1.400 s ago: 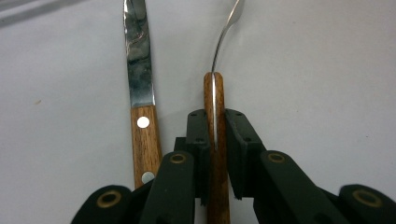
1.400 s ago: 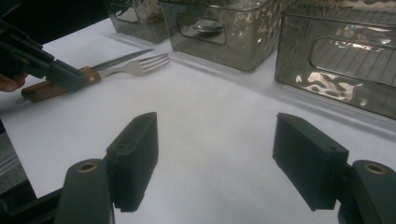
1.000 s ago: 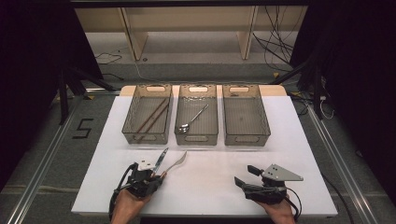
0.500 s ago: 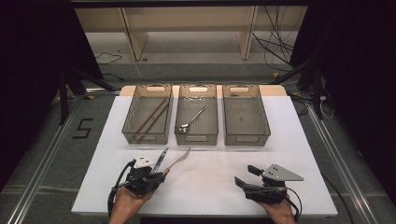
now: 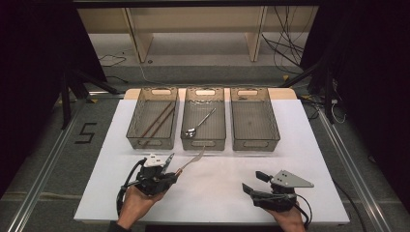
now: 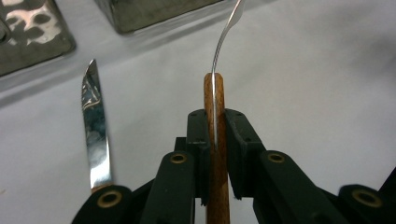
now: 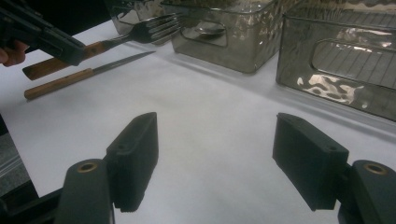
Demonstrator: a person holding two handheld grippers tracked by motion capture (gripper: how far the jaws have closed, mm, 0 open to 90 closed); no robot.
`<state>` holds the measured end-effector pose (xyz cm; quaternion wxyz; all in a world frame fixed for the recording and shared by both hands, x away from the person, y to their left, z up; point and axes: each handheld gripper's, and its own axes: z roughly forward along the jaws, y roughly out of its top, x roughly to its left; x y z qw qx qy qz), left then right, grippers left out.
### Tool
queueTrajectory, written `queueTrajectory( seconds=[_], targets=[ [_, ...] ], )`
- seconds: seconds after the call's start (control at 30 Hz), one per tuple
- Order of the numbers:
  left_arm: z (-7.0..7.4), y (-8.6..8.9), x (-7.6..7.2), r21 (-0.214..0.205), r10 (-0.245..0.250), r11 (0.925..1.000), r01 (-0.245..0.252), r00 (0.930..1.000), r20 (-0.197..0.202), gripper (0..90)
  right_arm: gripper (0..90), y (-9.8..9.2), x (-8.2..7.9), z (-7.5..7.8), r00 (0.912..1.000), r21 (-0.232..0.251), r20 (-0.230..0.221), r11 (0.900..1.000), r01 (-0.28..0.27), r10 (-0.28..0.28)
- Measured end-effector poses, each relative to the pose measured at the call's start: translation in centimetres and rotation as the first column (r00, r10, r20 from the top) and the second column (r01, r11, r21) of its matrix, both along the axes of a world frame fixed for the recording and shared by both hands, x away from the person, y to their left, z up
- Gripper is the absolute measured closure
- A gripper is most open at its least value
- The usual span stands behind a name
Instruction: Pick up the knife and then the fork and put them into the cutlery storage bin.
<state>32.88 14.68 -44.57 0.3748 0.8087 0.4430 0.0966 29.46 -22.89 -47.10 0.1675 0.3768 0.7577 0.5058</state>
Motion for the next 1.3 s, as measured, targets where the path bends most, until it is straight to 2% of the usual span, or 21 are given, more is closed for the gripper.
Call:
queueTrajectory(
  seconds=[0.13, 0.3, 0.43, 0.6, 0.73, 0.77, 0.9, 0.93, 1.0, 1.03, 1.07, 1.13, 1.2, 1.27, 1.3],
  targets=[
    [0.4, -0.9, 0.4, -0.007, -0.035, 0.9994, 0.035, 0.9994, -0.004, 80.6, 31.8, 0.3, -0.1, 0.2, 0.9999, -0.008, 0.014, 0.9999, -0.009, 0.009],
    [0.9, -2.2, 0.8, -0.002, -0.084, 0.9964, 0.084, 0.9964, -0.009, 80.5, 31.8, 0.9, -0.5, 0.7, 0.9979, -0.033, 0.059, 0.9991, -0.026, 0.027],
    [1.2, -3.2, 0.9, 0.004, -0.126, 0.9920, 0.127, 0.9919, -0.011, 80.6, 31.8, 1.6, -0.8, 1.1, 0.9933, -0.080, 0.103, 0.9959, -0.043, 0.051],
    [1.4, -4.4, 1.0, 0.020, -0.184, 0.9827, 0.184, 0.9827, -0.021, 80.5, 31.7, 2.9, -1.2, 1.6, 0.9818, -0.155, 0.156, 0.9843, -0.084, 0.108],
    [1.4, -5.6, 0.9, 0.034, -0.242, 0.9695, 0.243, 0.9698, -0.033, 80.5, 31.8, 4.1, -1.4, 1.8, 0.9681, -0.227, 0.192, 0.9671, -0.116, 0.161],
    [1.4, -5.8, 0.9, 0.036, -0.248, 0.9679, 0.249, 0.9682, -0.033, 80.5, 31.8, 4.4, -1.4, 1.9, 0.9647, -0.247, 0.200, 0.9615, -0.120, 0.172],
    [1.4, -6.9, 0.7, 0.073, -0.316, 0.9454, 0.318, 0.9480, -0.040, 80.5, 31.9, 5.6, -1.6, 2.1, 0.9464, -0.315, 0.235, 0.9386, -0.141, 0.221],
    [1.5, -7.2, 0.5, 0.073, -0.317, 0.9449, 0.319, 0.9476, -0.039, 80.5, 32.4, 6.0, -1.6, 2.2, 0.9394, -0.337, 0.246, 0.9297, -0.149, 0.239],
    [1.6, -7.5, 0.4, 0.089, -0.341, 0.9350, 0.343, 0.9391, -0.041, 80.5, 32.8, 6.5, -1.7, 2.2, 0.9304, -0.375, 0.259, 0.9146, -0.150, 0.259],
    [1.6, -7.6, 0.4, 0.098, -0.351, 0.9303, 0.354, 0.9354, -0.043, 80.5, 32.9, 6.8, -1.7, 2.2, 0.9230, -0.400, 0.273, 0.9045, -0.148, 0.271],
    [1.7, -7.8, 0.3, 0.100, -0.356, 0.9281, 0.359, 0.9334, -0.044, 80.5, 33.0, 7.1, -1.7, 2.1, 0.9179, -0.422, 0.276, 0.8938, -0.151, 0.285],
    [1.7, -8.0, 0.2, 0.107, -0.364, 0.9242, 0.367, 0.9304, -0.047, 80.5, 33.3, 7.7, -1.8, 1.9, 0.9023, -0.466, 0.293, 0.8710, -0.155, 0.317],
    [1.8, -8.1, 0.2, 0.108, -0.373, 0.9200, 0.377, 0.9263, -0.049, 80.5, 33.6, 8.2, -2.0, 1.7, 0.8923, -0.503, 0.303, 0.8518, -0.148, 0.334],
    [1.9, -8.2, 0.1, 0.108, -0.377, 0.9182, 0.381, 0.9245, -0.054, 80.5, 34.1, 8.8, -2.2, 1.4, 0.8758, -0.555, 0.321, 0.8207, -0.134, 0.361],
    [1.9, -8.3, 0.1, 0.115, -0.386, 0.9136, 0.390, 0.9208, -0.055, 80.5, 34.2, 9.0, -2.2, 1.3, 0.8697, -0.572, 0.328, 0.8102, -0.127, 0.369]
  ],
)
